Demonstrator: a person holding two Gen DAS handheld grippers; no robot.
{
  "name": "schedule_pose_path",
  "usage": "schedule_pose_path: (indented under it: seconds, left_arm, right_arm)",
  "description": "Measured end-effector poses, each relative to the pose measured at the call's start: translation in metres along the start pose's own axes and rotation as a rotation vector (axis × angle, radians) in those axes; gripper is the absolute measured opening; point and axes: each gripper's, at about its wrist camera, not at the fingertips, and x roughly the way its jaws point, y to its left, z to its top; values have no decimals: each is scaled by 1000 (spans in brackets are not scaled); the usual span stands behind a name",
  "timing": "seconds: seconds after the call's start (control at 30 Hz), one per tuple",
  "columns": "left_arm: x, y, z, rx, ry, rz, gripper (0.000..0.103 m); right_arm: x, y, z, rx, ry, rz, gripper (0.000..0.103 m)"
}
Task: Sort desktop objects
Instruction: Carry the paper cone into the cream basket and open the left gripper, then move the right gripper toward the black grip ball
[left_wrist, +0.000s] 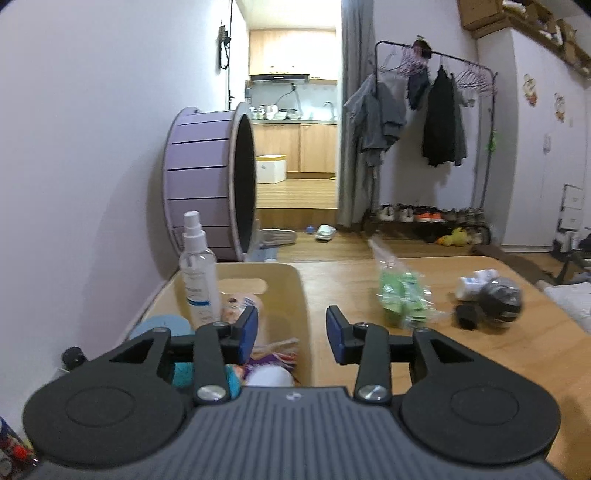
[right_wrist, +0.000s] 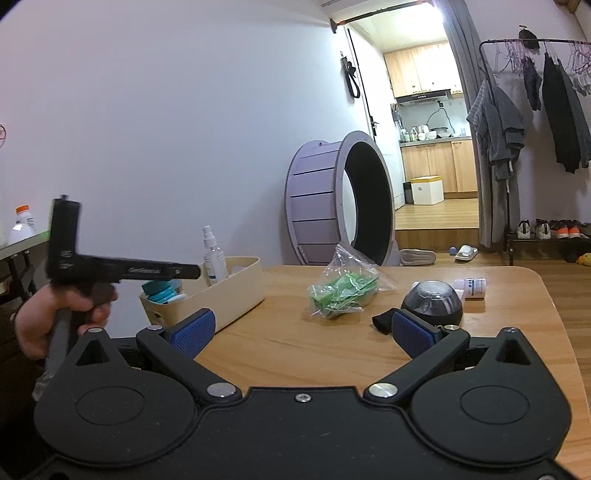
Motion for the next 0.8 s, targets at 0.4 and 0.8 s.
schedule_pose_path:
  seconds: [0.4,0.8]
  left_arm:
    - [-29,-29,-28,-27,7,-185,47]
    - [-36,-47,-47,0,61,-324,59]
  right_arm:
    - [10,-24,8,8,8,-81,103]
    - [25,-30,11,-43,88,-87,103]
